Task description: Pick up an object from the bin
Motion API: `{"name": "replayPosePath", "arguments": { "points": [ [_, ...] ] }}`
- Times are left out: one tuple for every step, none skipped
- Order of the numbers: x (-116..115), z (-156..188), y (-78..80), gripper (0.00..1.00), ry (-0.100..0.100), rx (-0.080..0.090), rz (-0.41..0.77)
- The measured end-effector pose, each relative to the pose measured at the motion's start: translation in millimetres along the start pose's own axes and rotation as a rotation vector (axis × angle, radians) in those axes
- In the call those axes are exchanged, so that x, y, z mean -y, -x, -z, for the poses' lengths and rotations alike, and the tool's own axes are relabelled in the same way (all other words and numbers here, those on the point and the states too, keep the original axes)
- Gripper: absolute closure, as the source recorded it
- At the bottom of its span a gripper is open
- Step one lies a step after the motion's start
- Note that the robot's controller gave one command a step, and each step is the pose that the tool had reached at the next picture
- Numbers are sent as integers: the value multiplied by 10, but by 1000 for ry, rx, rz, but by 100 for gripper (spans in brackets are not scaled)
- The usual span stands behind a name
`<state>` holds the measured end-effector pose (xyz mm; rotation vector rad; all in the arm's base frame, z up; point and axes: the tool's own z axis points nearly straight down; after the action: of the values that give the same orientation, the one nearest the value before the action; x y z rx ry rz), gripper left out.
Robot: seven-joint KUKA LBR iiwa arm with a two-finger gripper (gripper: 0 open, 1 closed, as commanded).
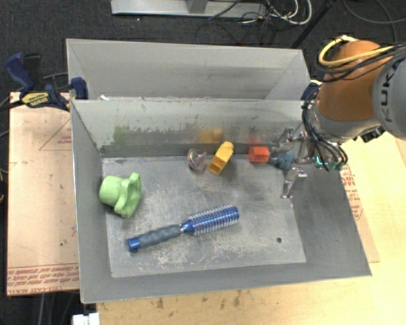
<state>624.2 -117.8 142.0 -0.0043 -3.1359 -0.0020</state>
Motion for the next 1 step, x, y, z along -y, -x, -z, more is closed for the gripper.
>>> {"name": "replayPosePath", "arguments": {
  "points": [
    [-1072,-418,1,0,4,4,-258]
  ]
}}
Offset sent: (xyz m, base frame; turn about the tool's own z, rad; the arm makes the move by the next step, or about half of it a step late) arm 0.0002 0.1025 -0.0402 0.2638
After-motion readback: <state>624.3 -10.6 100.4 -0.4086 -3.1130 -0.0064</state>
